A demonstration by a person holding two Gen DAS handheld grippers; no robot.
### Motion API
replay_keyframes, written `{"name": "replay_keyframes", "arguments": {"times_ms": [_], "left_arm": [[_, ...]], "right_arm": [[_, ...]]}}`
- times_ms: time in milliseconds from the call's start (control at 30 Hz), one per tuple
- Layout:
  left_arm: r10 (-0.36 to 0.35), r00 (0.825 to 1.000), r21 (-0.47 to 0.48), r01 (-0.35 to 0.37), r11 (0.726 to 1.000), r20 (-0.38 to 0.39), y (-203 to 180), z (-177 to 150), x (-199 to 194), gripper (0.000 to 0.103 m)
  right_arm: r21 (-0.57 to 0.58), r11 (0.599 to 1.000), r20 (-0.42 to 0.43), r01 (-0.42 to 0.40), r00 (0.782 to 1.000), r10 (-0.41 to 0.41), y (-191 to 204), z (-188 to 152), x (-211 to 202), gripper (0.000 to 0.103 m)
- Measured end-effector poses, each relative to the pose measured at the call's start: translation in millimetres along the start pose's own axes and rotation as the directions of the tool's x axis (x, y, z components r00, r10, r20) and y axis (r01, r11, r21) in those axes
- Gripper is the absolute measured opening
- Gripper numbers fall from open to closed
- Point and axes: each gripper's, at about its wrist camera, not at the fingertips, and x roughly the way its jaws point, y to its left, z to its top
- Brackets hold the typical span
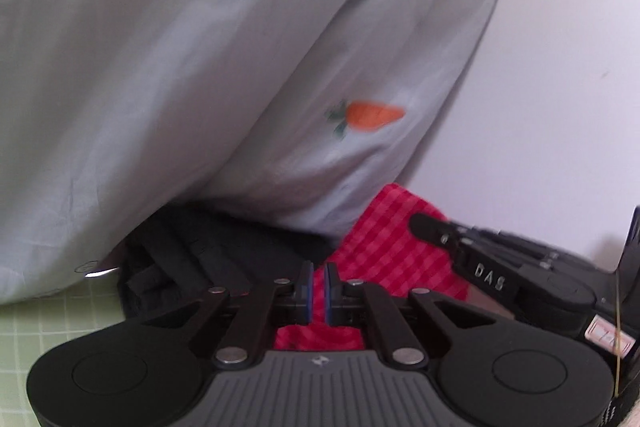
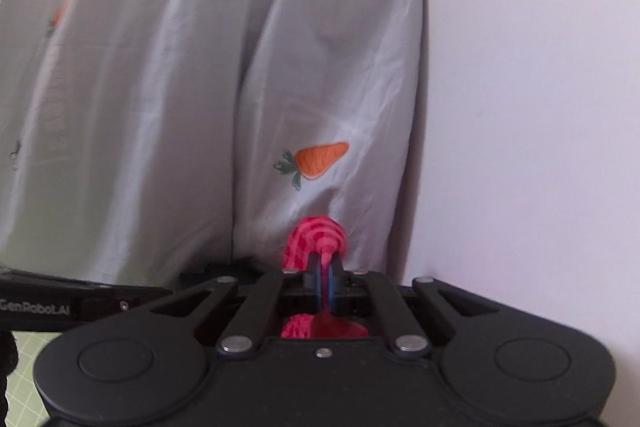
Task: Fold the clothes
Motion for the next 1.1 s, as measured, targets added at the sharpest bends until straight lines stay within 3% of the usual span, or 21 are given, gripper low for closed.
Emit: {"name": "replay_keyframes", "arguments": {"times_ms": [67,133,167,200,300,367,467,500,667,733,767,800,933,1100], "left_arm": [[0.014,0.999,-0.047,-0.017,0.999,-0.049,13,-18,9,0.007],[0.026,0.995,-0.093,-0.036,0.995,-0.099,25,-36,17,0.025],[0.031,0.992,-0.115,-0.046,0.992,-0.124,31,-45,21,0.039],[0.036,0.988,-0.137,-0.057,0.989,-0.149,38,-54,26,0.045],[0.045,0.974,-0.202,-0.091,0.975,-0.224,56,-80,38,0.045],[0.019,0.974,-0.246,-0.076,0.966,-0.227,56,-88,39,0.050],[-0.012,0.980,-0.250,-0.038,0.968,-0.198,50,-87,41,0.073],[-0.019,0.979,-0.263,-0.035,0.964,-0.202,49,-86,47,0.074],[-0.088,0.974,-0.371,0.005,0.929,-0.207,52,-86,67,0.072],[-0.090,0.977,-0.388,0.009,0.922,-0.192,53,-90,48,0.052],[-0.091,0.979,-0.396,0.011,0.918,-0.184,54,-92,38,0.023],[-0.093,0.980,-0.404,0.014,0.914,-0.176,54,-95,29,0.011],[-0.096,0.985,-0.437,0.024,0.899,-0.145,56,-103,-10,0.010],[-0.099,0.989,-0.477,0.038,0.878,-0.105,59,-115,-58,0.009]], "right_arm": [[-0.001,1.000,-0.060,0.023,0.998,-0.023,-3,-13,20,0.011],[-0.012,0.999,-0.133,0.052,0.990,-0.054,-5,-39,28,0.032],[-0.012,0.997,-0.165,0.070,0.984,-0.071,-5,-54,26,0.035],[-0.008,0.996,-0.198,0.086,0.976,-0.086,-6,-69,23,0.036],[0.048,0.994,-0.288,0.095,0.954,-0.077,-8,-107,4,0.045],[0.064,0.991,-0.317,0.114,0.945,-0.088,-9,-124,-9,0.048],[0.093,0.985,-0.315,0.146,0.943,-0.110,-13,-133,-19,0.057],[0.113,0.982,-0.309,0.150,0.945,-0.109,-16,-132,-20,0.061],[0.151,0.979,-0.283,0.139,0.955,-0.091,-16,-123,-8,0.060],[0.129,0.985,-0.284,0.114,0.956,-0.074,-14,-120,-1,0.050],[0.126,0.988,-0.298,0.094,0.953,-0.052,-14,-117,2,0.028],[0.125,0.990,-0.308,0.068,0.951,-0.027,-11,-117,3,0.000],[0.101,0.995,-0.281,0.007,0.960,0.021,7,-108,-24,0.001],[0.197,0.977,-0.218,-0.088,0.967,0.131,29,-92,-83,0.001]]}}
